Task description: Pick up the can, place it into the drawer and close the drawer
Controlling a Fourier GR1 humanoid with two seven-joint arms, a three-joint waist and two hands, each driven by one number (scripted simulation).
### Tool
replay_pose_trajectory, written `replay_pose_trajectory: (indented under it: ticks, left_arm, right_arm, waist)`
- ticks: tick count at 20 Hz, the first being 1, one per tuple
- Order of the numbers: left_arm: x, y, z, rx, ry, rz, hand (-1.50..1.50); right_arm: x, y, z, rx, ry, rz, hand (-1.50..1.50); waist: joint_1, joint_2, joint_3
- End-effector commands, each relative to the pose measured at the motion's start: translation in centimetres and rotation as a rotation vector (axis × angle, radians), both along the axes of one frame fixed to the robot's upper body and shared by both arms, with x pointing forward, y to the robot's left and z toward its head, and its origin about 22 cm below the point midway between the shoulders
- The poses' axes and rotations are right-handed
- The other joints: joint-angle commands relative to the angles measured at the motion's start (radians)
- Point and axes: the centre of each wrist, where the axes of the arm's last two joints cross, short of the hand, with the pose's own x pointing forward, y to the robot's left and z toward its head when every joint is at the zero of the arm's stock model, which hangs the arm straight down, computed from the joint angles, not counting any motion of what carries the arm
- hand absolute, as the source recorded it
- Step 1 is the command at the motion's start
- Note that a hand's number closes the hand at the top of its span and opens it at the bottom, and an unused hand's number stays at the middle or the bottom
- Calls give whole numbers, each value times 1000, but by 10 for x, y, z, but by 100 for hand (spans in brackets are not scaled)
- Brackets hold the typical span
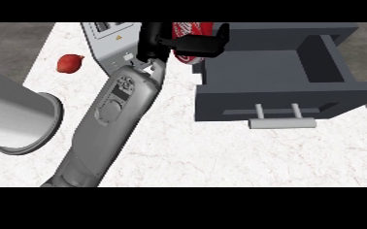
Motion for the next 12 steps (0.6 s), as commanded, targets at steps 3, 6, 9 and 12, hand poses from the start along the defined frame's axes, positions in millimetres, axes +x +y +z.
replay_pose_trajectory:
  ticks: [3, 6, 9, 12]
  left_arm:
    - [17, -36, 32, 19, 8, -5, 150]
    - [13, -53, 49, 7, 8, 1, 150]
    - [24, -54, 34, 48, -5, -1, 150]
    - [35, -61, 54, 57, 27, 9, 150]
  right_arm:
    - [3, -11, -8, -15, -2, 14, -150]
    - [2, 8, 1, 0, 7, 2, -150]
    - [3, -1, 5, -12, -12, 11, -150]
    - [3, -8, -8, -1, -5, 1, -150]
  waist:
    - [-8, 2, 1]
    - [-6, 1, 0]
    - [-8, 3, 0]
    - [-17, 6, 1]
